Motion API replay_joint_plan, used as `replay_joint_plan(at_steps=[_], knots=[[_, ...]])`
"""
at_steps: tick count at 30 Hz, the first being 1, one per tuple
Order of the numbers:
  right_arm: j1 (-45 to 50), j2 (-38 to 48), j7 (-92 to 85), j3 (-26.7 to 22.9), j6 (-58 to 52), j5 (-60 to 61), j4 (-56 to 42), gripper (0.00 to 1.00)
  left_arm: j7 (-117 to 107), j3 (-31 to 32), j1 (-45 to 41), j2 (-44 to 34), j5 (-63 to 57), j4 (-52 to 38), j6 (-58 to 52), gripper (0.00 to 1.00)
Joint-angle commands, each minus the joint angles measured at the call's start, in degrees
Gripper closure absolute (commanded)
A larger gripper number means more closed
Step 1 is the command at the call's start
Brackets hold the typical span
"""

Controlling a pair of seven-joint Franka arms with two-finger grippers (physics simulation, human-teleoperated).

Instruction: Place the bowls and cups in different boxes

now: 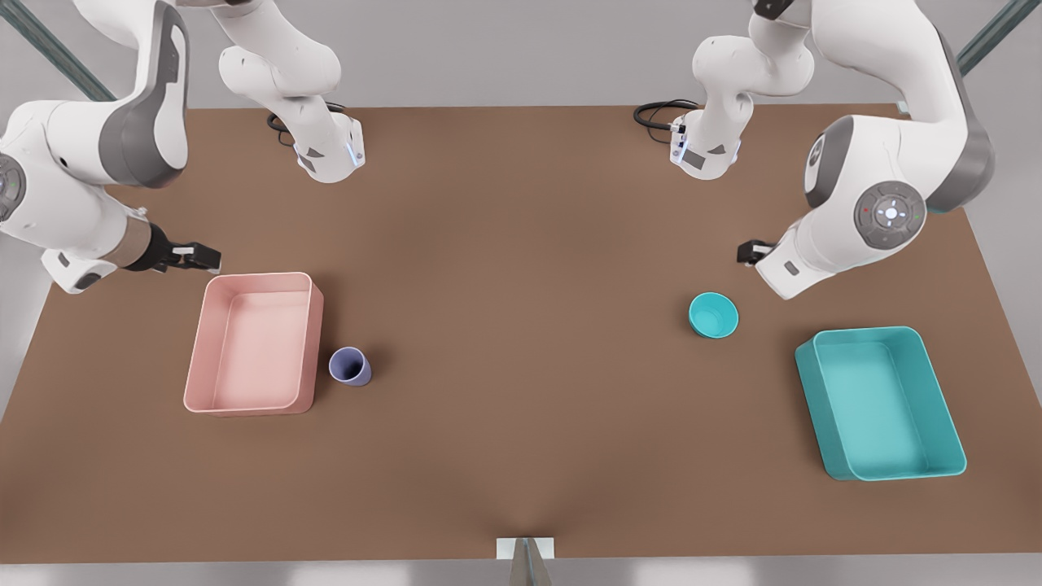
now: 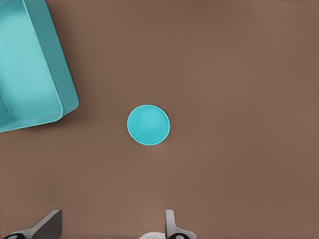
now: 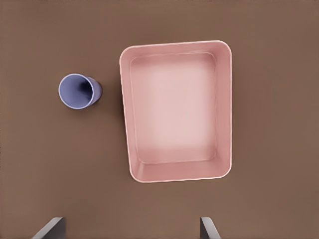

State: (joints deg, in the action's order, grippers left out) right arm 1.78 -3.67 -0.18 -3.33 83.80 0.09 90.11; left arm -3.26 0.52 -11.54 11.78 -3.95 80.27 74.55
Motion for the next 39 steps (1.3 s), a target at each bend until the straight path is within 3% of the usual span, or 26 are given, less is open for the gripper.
replay_joint_plan(at_steps=[1, 3, 5, 7, 10, 15, 23, 29, 30, 31, 33, 34, 39], knots=[[0.41, -0.02, -0.09, -0.01, 1.02, 0.17, -0.02, 0.0, -2.28, -0.17, -0.06, 0.0, -0.09, 0.15, 0.77, 0.0], [0.5, -1.5, 0.18, -0.01, 1.19, 0.18, -1.34, 0.0, -2.28, -1.22, 0.03, -0.18, 0.43, 4.17, 4.27, 0.0], [4.36, -8.09, -0.44, 0.34, 5.94, -0.53, -3.98, 0.0, 1.76, -5.62, 0.03, 0.44, 8.43, 21.85, 26.77, 0.0], [6.21, -17.59, -0.09, 0.43, 7.08, -0.18, -10.83, 0.0, 3.43, -5.71, 1.7, 2.81, 9.13, 26.69, 36.63, 0.0], [8.06, -24.89, 0.26, 0.43, 17.62, 0.35, -11.98, 0.0, 17.76, -10.45, 2.93, 4.83, 20.73, 35.92, 47.79, 0.0], [8.41, -30.25, 0.35, 0.43, 25.8, 0.35, -9.87, 0.0, 24.27, -10.45, 3.02, 6.06, 23.55, 40.84, 54.65, 0.0], [10.96, -28.41, 1.76, 0.51, 28.09, 0.61, -1.96, 0.0, 26.64, -11.68, 4.6, 7.64, 22.05, 46.73, 54.65, 0.0], [11.22, -24.71, 5.54, 0.51, 39.25, 1.31, 8.85, 0.0, 30.86, -11.6, 4.43, 11.16, 33.39, 46.65, 57.9, 0.0], [11.22, -24.98, 5.54, 0.51, 39.25, 1.4, 8.94, 0.0, 30.86, -11.51, 4.07, 11.16, 33.39, 46.73, 57.38, 0.29], [11.22, -25.24, 5.54, 0.51, 39.25, 1.4, 8.94, 0.0, 30.86, -11.51, 3.99, 11.16, 33.39, 46.65, 57.2, 0.48], [11.22, -26.12, 5.54, 0.43, 39.34, 1.31, 8.85, 0.0, 31.03, -11.51, 3.72, 11.16, 33.3, 46.56, 56.85, 0.73], [11.14, -26.12, 5.54, 0.43, 39.25, 1.31, 9.12, 0.0, 31.12, -11.51, 3.63, 11.16, 32.78, 46.47, 56.85, 0.79], [11.14, -26.82, 5.45, 0.43, 39.34, 1.31, 10.61, 0.0, 30.51, -12.12, 3.72, 10.55, 28.91, 43.48, 53.34, 0.79]])
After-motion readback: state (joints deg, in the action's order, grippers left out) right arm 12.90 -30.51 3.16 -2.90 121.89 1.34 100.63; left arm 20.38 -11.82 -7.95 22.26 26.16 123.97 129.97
